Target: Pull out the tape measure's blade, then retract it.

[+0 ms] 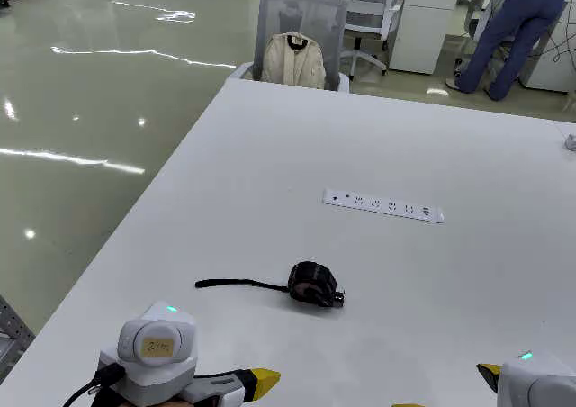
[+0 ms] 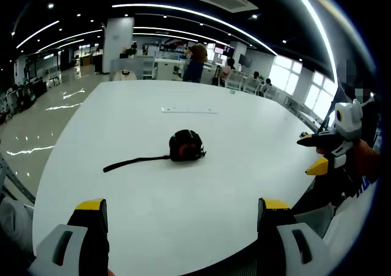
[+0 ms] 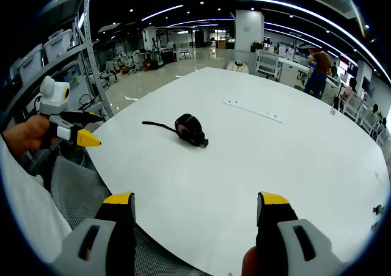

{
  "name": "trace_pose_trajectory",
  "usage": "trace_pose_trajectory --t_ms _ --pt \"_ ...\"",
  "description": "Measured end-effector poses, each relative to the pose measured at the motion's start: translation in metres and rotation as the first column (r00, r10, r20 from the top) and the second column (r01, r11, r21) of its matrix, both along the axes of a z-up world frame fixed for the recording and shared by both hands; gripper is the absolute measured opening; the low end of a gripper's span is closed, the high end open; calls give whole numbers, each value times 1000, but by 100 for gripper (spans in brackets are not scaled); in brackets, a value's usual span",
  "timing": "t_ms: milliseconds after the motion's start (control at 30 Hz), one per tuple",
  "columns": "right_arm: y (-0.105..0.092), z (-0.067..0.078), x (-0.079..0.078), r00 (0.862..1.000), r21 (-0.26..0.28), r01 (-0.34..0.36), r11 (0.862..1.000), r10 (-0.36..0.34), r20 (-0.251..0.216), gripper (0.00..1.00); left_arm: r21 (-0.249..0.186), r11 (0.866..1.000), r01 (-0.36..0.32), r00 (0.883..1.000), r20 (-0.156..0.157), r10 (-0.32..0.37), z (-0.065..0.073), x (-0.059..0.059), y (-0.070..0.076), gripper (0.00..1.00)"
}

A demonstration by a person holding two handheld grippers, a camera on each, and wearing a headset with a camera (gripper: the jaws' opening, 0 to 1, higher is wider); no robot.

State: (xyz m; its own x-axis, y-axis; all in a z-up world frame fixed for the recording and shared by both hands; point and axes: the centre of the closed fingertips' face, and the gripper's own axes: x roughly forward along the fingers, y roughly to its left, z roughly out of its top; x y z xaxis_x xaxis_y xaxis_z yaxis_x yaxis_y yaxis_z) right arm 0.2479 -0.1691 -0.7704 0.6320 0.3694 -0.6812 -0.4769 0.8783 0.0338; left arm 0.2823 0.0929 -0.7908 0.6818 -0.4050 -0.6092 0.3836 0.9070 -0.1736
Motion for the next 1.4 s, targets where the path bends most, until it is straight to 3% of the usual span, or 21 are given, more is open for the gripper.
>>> trace_pose_trajectory --t_ms 500,800,1400 --pt "1 0 -2 1000 26 27 999 -27 1 83 19 999 33 999 -16 -33 -5 2 2 99" --pt "-8 -1 -4 999 26 45 999 -45 -1 83 23 998 57 998 -26 -56 -6 5 -1 99" --pt "-11 -7 16 999 25 30 999 -30 -10 79 28 998 52 998 -32 -51 -9 25 -13 97"
